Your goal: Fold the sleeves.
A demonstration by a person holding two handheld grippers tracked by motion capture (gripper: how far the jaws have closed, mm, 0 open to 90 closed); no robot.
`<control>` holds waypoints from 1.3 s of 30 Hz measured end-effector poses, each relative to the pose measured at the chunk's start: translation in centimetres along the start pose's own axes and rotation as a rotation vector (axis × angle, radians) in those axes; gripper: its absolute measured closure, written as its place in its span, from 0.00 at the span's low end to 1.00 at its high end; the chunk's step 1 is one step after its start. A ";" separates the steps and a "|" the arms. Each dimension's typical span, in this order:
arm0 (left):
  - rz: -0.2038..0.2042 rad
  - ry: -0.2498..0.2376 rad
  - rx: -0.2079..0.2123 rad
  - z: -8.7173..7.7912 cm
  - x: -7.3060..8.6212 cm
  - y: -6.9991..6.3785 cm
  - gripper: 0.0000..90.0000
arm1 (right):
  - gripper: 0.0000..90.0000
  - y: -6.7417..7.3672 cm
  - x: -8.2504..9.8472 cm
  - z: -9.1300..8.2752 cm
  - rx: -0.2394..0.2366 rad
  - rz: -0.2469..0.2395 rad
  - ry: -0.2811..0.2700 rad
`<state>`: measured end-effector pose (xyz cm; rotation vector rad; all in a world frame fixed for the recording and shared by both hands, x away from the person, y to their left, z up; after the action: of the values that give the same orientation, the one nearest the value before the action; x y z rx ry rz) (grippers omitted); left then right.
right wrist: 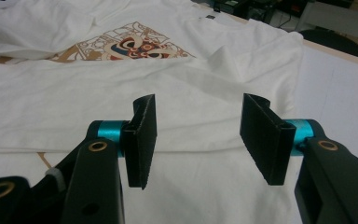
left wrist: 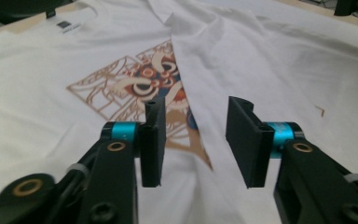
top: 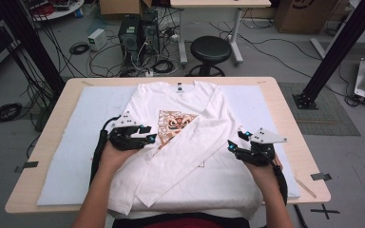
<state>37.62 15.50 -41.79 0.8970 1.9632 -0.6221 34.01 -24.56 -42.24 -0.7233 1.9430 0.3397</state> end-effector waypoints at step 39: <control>0.080 -0.073 0.126 2.3 -2.3 -3.7 0.90 | 0.52 0.5 0.5 0.1 -0.016 -0.002 0.019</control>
<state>36.73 10.74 -40.65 1.0105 1.8298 -0.7283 33.60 -24.33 -42.73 -0.7415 1.9596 0.3490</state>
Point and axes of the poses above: each handheld gripper's, and its own axes: z roughly forward along the jaws, x roughly out of its underside, y roughly to its left, the point moved 3 cm from there along z, roughly forward along the jaws, and after that the axes turned 1 degree about y, right-handed, at the moved point
